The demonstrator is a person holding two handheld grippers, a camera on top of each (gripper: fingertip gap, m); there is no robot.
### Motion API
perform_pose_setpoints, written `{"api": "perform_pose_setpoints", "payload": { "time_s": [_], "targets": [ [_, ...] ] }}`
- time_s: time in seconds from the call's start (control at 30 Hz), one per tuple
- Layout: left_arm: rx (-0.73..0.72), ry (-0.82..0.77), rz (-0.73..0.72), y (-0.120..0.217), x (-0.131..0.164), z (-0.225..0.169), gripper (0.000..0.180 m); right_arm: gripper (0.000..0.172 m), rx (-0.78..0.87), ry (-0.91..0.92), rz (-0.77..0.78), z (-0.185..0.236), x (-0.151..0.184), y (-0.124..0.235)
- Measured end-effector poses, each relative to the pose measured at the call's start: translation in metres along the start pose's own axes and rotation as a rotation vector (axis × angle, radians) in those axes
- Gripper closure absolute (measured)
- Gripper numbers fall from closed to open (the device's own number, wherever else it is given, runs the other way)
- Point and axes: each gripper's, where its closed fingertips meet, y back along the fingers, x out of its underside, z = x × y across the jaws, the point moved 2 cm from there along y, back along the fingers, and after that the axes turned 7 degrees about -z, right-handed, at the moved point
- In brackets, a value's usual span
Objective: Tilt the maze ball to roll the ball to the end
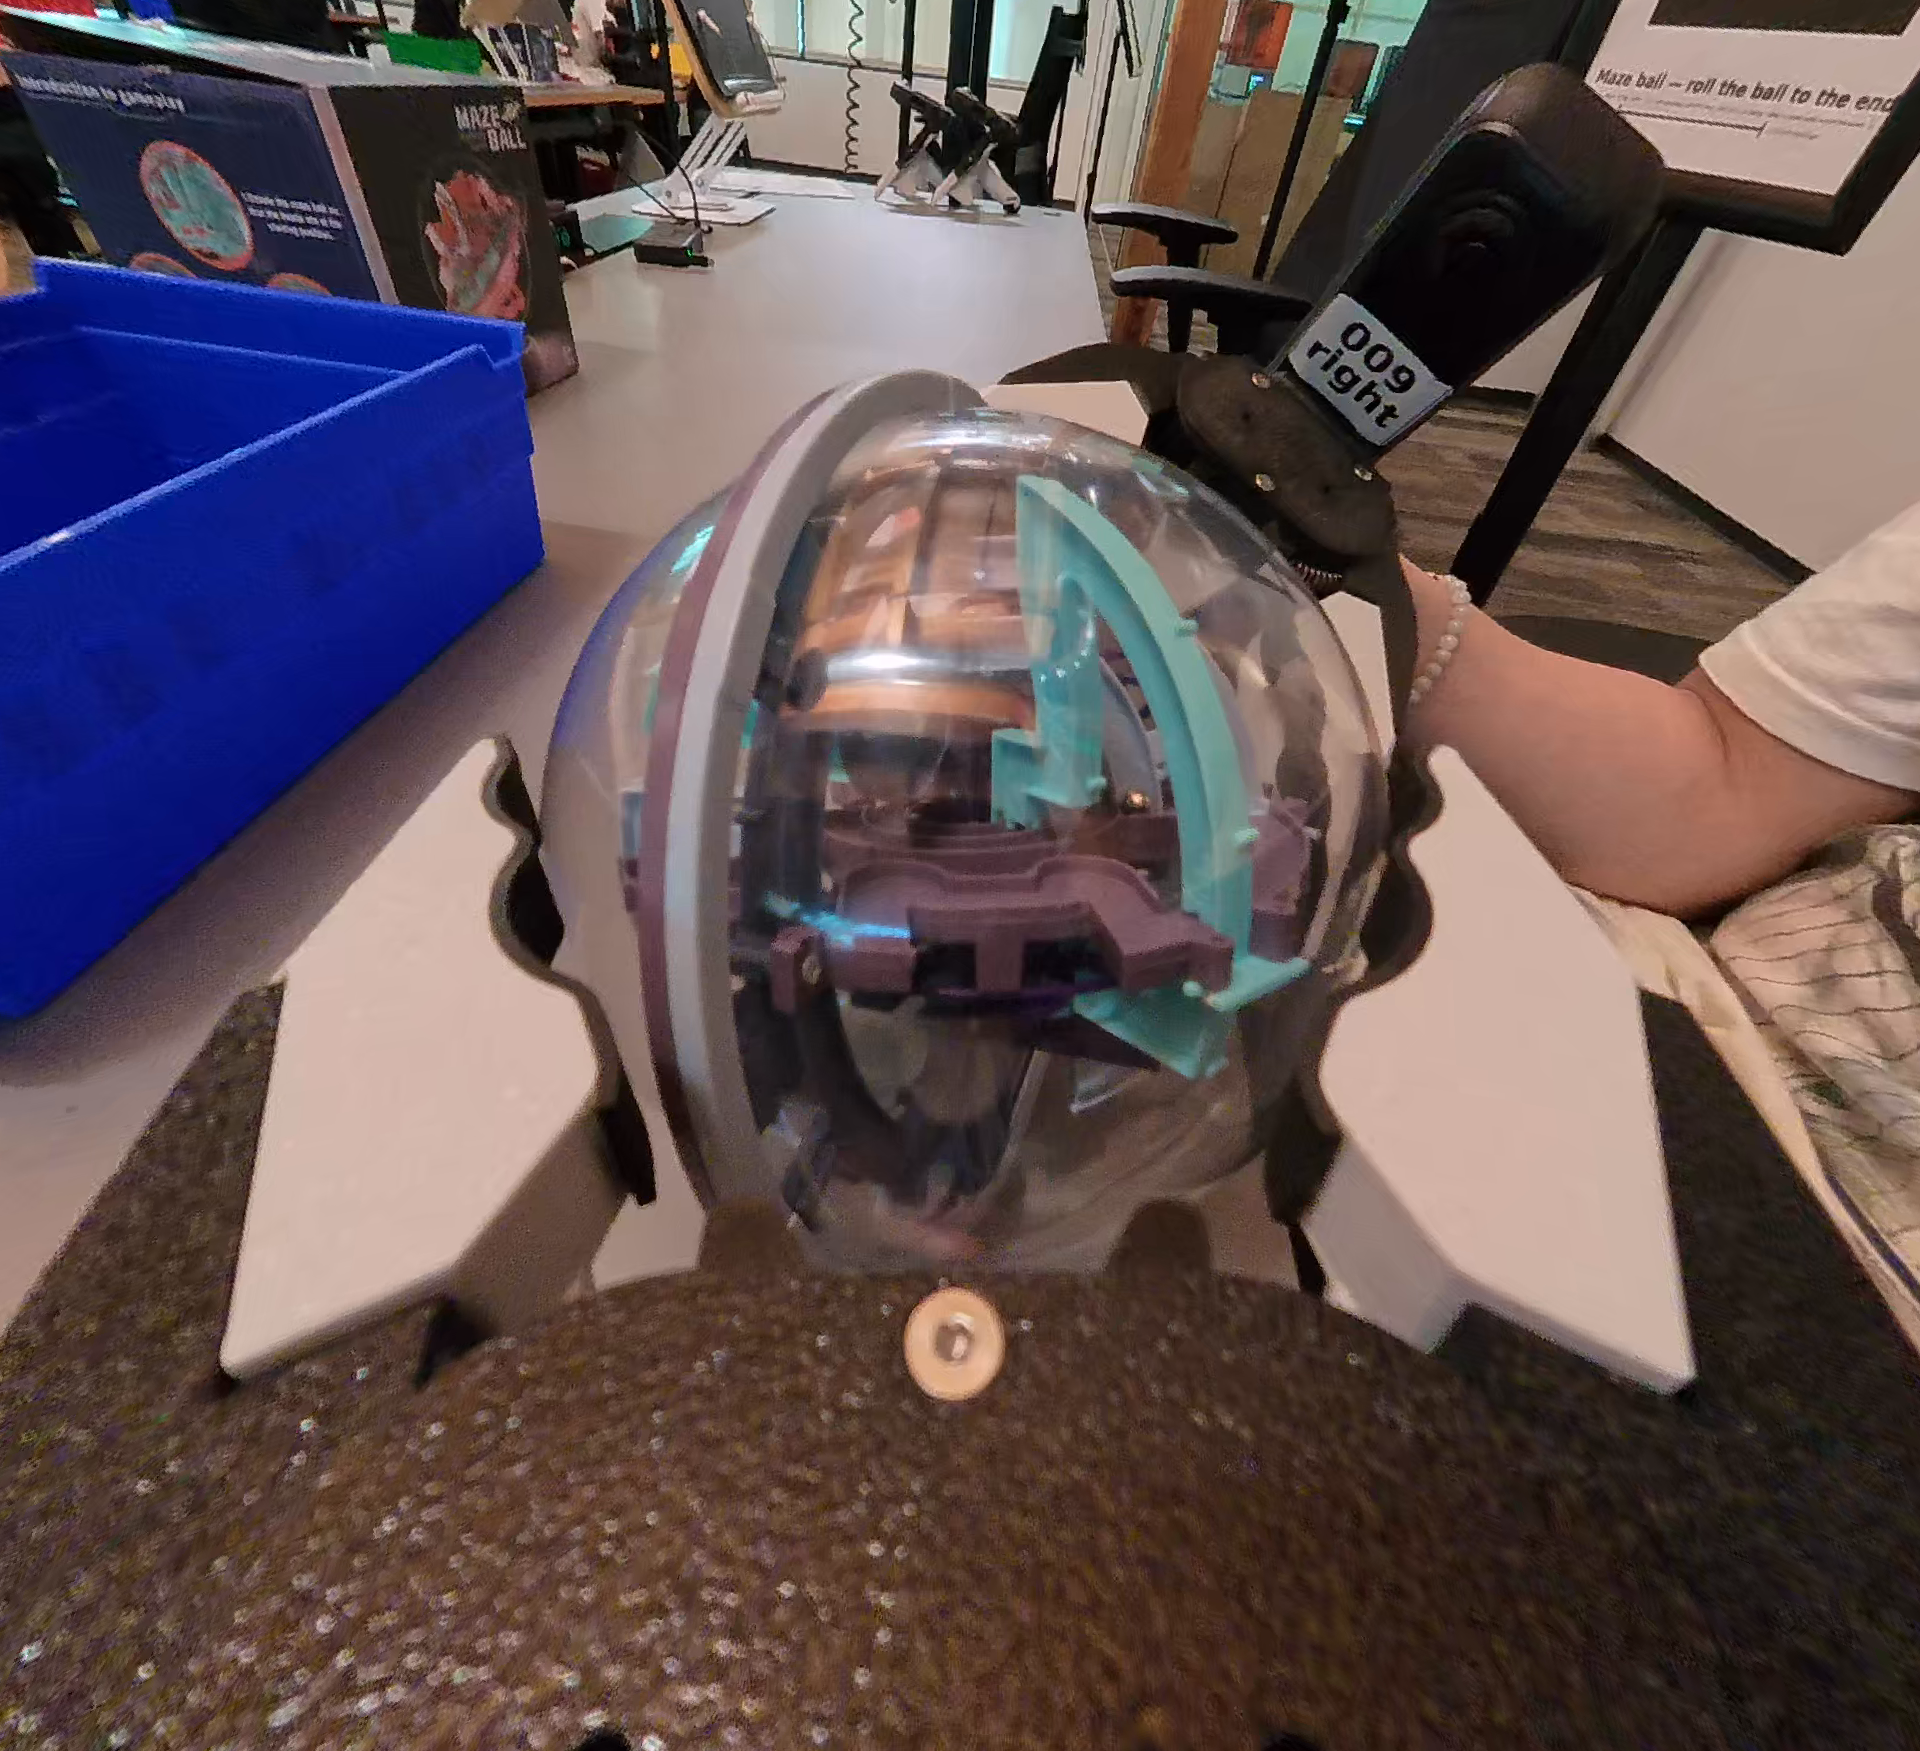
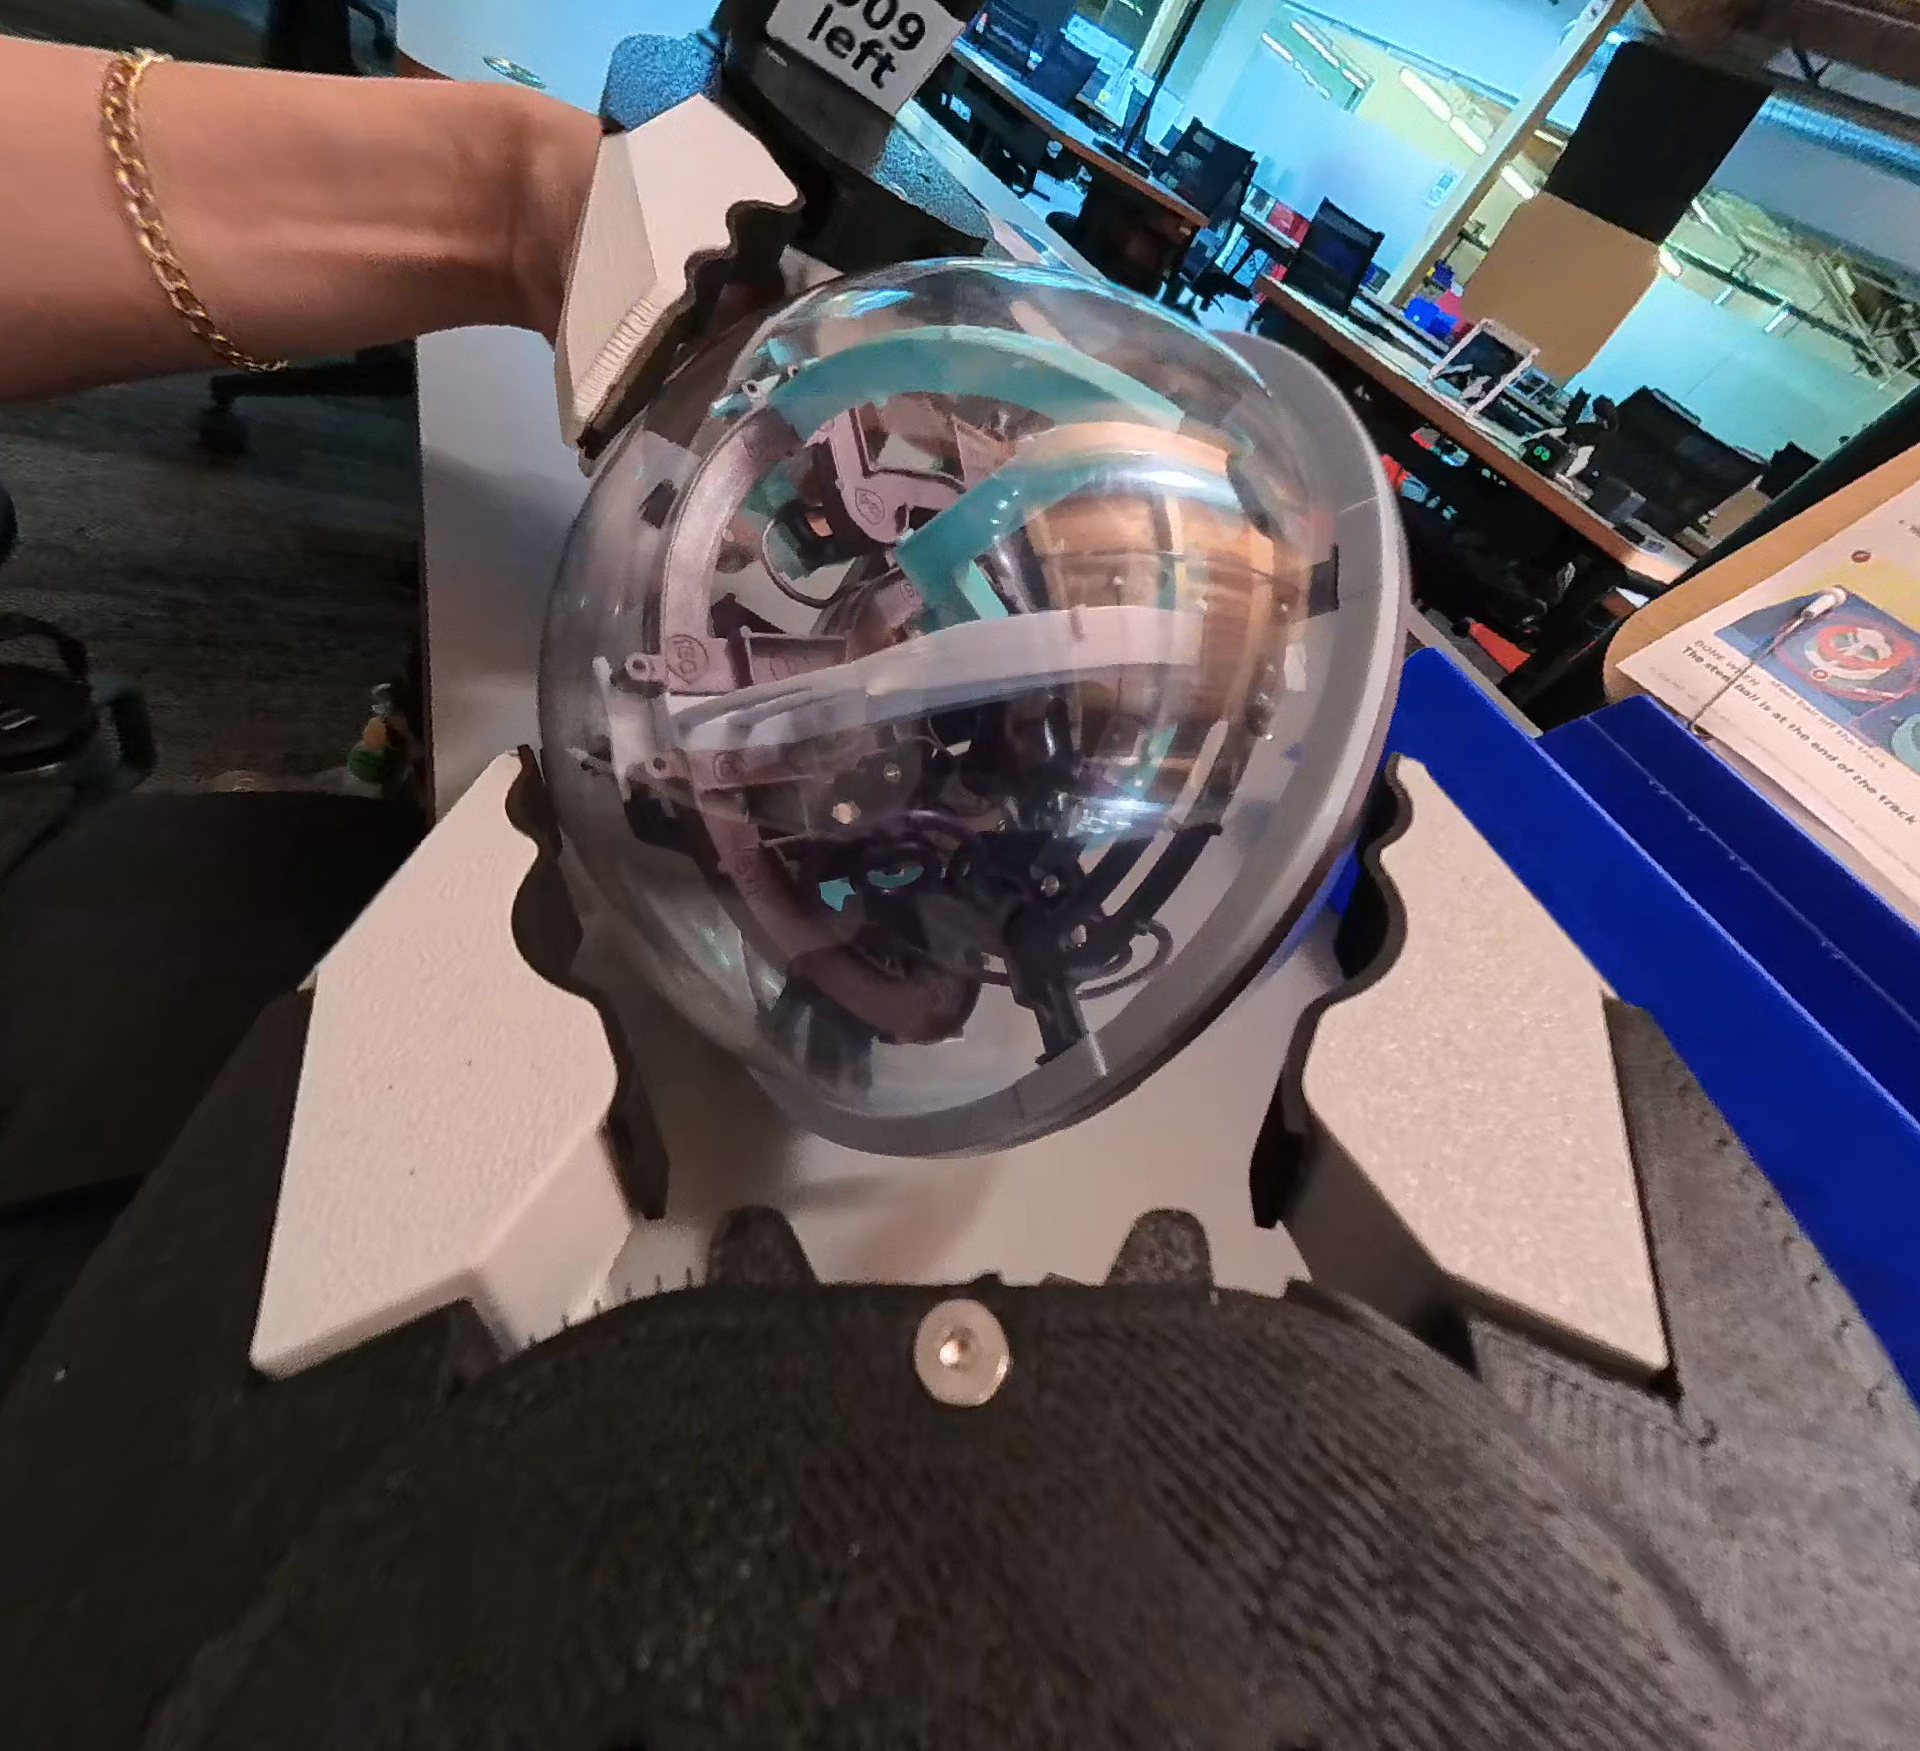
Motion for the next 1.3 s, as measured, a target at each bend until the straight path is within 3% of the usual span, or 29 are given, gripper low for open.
{"api": "perform_pose_setpoints", "payload": {
  "time_s": [0.07, 0.13, 0.33, 0.53, 0.67, 0.83, 0.9, 1.0, 1.1, 1.3],
  "targets": [
    [-0.003, 0.018, 0.019, -0.001, 0.001, 0.0, 0.027, 0.026, 0.0, 0.031, -0.023, 0.0, -0.003, 0.002],
    [-0.002, 0.048, 0.038, -0.002, 0.002, 0.0, 0.027, 0.013, 0.032, 0.06, -0.033, -0.005, -0.007, 0.004],
    [0.083, -0.02, 0.021, -0.009, 0.001, -0.016, 0.027, 0.016, -0.044, 0.048, -0.064, 0.009, -0.017, 0.003],
    [-0.063, -0.01, 0.014, -0.004, -0.005, 0.005, 0.023, 0.017, -0.017, 0.007, 0.019, 0.001, -0.002, 0.009],
    [-0.131, 0.027, 0.103, 0.004, -0.002, 0.011, 0.023, 0.026, -0.009, -0.004, 0.005, -0.003, -0.002, 0.016],
    [-0.093, 0.203, 0.248, -0.005, 0.01, -0.004, 0.038, 0.019, -0.022, -0.016, 0.039, -0.001, 0.001, 0.017],
    [-0.092, 0.231, 0.276, -0.01, 0.013, -0.007, 0.035, 0.019, -0.027, -0.015, 0.065, -0.001, 0.004, 0.02],
    [-0.088, 0.203, 0.263, -0.014, 0.011, -0.008, 0.035, 0.024, -0.017, 0.016, 0.054, -0.003, 0.001, 0.026],
    [-0.081, 0.184, 0.251, -0.018, 0.01, -0.008, 0.035, 0.015, 0.016, 0.041, 0.016, -0.008, -0.008, 0.028],
    [-0.028, 0.081, 0.256, -0.024, 0.012, -0.016, 0.035, 0.014, -0.024, 0.02, 0.049, -0.002, -0.003, 0.027]
  ]
}}
